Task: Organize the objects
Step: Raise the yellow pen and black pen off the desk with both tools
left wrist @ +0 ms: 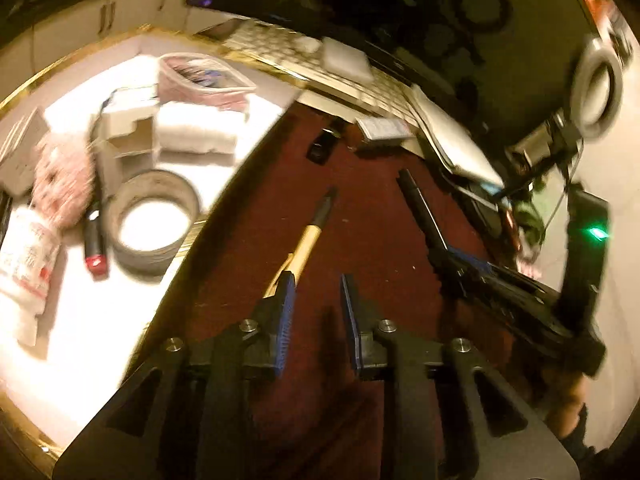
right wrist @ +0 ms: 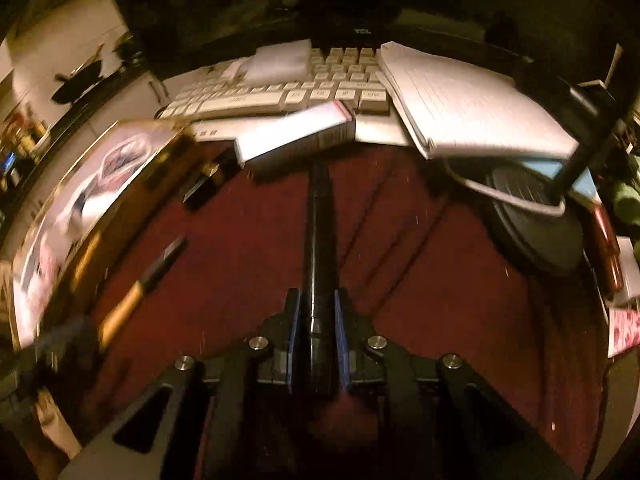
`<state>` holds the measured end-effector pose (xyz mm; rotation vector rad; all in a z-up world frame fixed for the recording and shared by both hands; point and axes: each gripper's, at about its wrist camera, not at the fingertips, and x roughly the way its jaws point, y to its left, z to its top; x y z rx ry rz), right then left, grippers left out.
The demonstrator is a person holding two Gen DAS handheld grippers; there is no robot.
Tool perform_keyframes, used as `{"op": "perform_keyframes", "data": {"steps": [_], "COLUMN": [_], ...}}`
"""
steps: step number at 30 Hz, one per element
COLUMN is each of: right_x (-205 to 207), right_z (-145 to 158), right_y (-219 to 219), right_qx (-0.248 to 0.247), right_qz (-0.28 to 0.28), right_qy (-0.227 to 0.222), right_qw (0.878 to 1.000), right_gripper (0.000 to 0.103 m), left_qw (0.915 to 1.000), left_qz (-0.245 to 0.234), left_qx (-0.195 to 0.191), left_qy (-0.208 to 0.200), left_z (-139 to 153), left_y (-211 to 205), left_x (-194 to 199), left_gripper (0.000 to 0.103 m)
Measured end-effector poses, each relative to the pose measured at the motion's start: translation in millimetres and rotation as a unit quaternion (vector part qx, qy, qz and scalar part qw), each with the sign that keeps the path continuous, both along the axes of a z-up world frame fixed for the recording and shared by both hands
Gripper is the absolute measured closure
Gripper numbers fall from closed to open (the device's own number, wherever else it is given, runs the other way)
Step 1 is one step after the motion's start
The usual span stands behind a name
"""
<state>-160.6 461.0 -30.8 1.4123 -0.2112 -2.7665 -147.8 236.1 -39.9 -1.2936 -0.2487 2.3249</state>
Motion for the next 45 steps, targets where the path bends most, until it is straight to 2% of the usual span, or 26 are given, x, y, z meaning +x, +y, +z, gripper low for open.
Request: {"op": "perform_keyframes", "data": {"steps": [4, 7, 12, 15, 20, 22, 24, 26, 30, 31, 35, 38, 40, 43, 45], "right_x": [22.0, 27.9, 23.3, 23.8, 18.2, 13.8, 8.6, 3.2, -5.7, -6.3, -6.1, -3.4, 1.0, 13.1, 21.4], "right_z": [0.3, -0.6, -3.4, -3.9, -4.5, -3.7, -3.4, -1.9, -2.7, -2.3, -1.7, -2.6, -2.8, -2.1, -0.9], "right_y": [5.1, 11.3, 19.0, 19.2, 22.4, 23.4, 23.1, 22.7, 15.2, 12.4, 5.6, -0.7, -0.7, -3.3, -3.0], "right_qx": [-0.028, -0.055, -0.098, -0.108, -0.121, -0.121, -0.115, -0.112, -0.085, -0.074, -0.043, -0.004, -0.003, -0.005, -0.036], "right_qz": [0.018, 0.034, 0.037, 0.043, 0.049, 0.048, 0.049, 0.047, 0.049, 0.051, 0.051, 0.048, 0.051, 0.068, 0.085], "right_qy": [0.006, 0.003, 0.005, 0.009, 0.003, 0.003, 0.002, 0.004, -0.001, -0.001, -0.001, 0.005, 0.006, 0.0, -0.006], "right_qw": [0.999, 0.998, 0.994, 0.993, 0.991, 0.991, 0.992, 0.993, 0.995, 0.996, 0.998, 0.999, 0.999, 0.998, 0.996], "right_gripper": [0.088, 0.088, 0.087, 0.087, 0.073, 0.067, 0.067, 0.067, 0.067, 0.067, 0.068, 0.083, 0.089, 0.089, 0.089], "left_qw": [0.9962, 0.9946, 0.9922, 0.9872, 0.9873, 0.9863, 0.9833, 0.9841, 0.981, 0.9811, 0.99, 0.994, 0.9964, 0.9973, 0.9977], "left_qz": [-0.008, 0.012, 0.03, 0.031, 0.006, 0.001, 0.006, 0.002, 0.001, 0.005, 0.018, 0.023, 0.024, 0.032, 0.038], "left_qx": [-0.086, -0.091, -0.118, -0.15, -0.153, -0.162, -0.177, -0.174, -0.188, -0.188, -0.137, -0.101, -0.075, -0.061, -0.052], "left_qy": [0.011, 0.048, 0.028, 0.044, 0.042, 0.033, 0.04, 0.038, 0.048, 0.044, 0.031, 0.036, 0.031, 0.025, 0.023], "left_z": [-0.9, 9.2, 2.7, -0.9, -4.2, -8.2, -6.2, -5.7, -6.3, -5.7, 2.6, 9.6, 12.4, 12.0, 16.1], "left_y": [25.9, 25.7, 28.1, 34.7, 48.6, 53.2, 56.9, 58.0, 59.5, 57.6, 36.4, 26.6, 22.1, 19.3, 16.0], "left_x": [-2.9, -4.0, -24.4, -26.8, -30.8, -33.7, -34.6, -33.5, -21.1, -19.1, -10.4, -6.7, -7.1, -6.7, -5.3], "left_gripper": [0.082, 0.081, 0.081, 0.081, 0.081, 0.081, 0.081, 0.081, 0.095, 0.095, 0.095, 0.095, 0.095, 0.095, 0.095]}}
